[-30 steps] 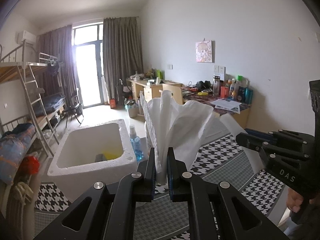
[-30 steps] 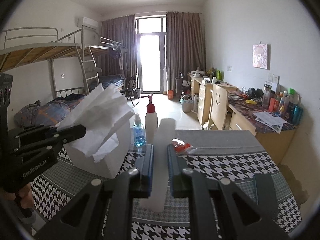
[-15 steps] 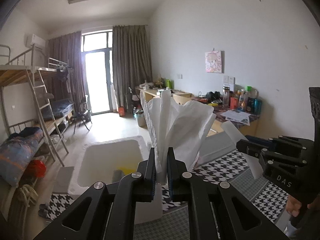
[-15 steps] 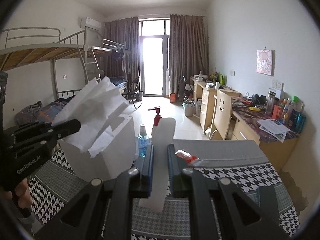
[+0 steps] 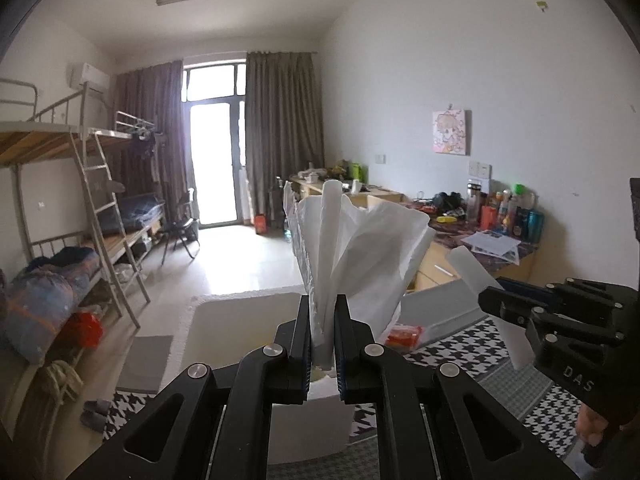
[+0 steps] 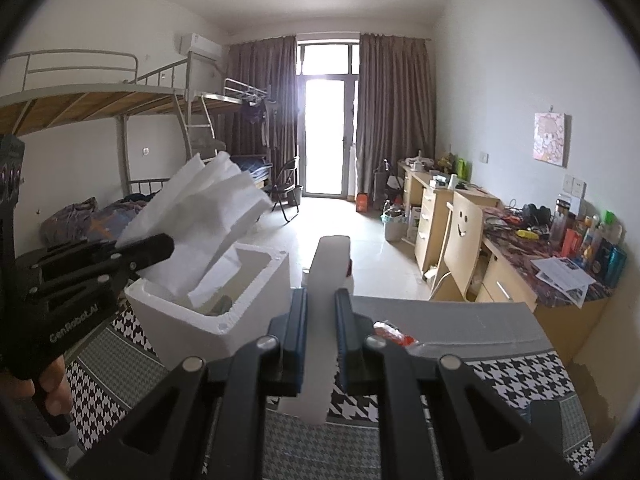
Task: Organize soft objects
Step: 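Carry the tissues and foam stick in both tools over the white foam box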
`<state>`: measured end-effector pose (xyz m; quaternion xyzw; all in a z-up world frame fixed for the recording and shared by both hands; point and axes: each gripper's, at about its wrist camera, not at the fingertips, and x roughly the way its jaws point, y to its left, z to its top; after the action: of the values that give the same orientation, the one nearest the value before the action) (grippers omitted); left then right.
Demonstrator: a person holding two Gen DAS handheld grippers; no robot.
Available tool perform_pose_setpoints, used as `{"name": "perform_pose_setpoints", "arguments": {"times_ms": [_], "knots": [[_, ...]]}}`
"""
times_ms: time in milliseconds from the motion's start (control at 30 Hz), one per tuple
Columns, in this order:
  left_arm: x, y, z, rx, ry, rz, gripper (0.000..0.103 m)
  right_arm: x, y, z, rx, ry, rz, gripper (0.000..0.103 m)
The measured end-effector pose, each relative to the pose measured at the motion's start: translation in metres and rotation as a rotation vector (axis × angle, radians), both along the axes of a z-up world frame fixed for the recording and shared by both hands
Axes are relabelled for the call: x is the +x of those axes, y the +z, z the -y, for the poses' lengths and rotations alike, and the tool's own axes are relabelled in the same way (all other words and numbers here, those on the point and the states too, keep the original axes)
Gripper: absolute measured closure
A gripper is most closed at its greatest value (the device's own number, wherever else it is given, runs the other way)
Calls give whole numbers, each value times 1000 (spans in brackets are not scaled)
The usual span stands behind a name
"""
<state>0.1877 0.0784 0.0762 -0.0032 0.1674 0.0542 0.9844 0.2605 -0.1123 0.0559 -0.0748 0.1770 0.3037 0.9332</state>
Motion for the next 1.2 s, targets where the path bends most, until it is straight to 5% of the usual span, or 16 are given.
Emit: {"name": "perform_pose_setpoints", "arguments": {"times_ms": [1200], "knots": [[28,-9,-54,-18,202,-60,93,20,1,-72,-42,159,-40,87]]}}
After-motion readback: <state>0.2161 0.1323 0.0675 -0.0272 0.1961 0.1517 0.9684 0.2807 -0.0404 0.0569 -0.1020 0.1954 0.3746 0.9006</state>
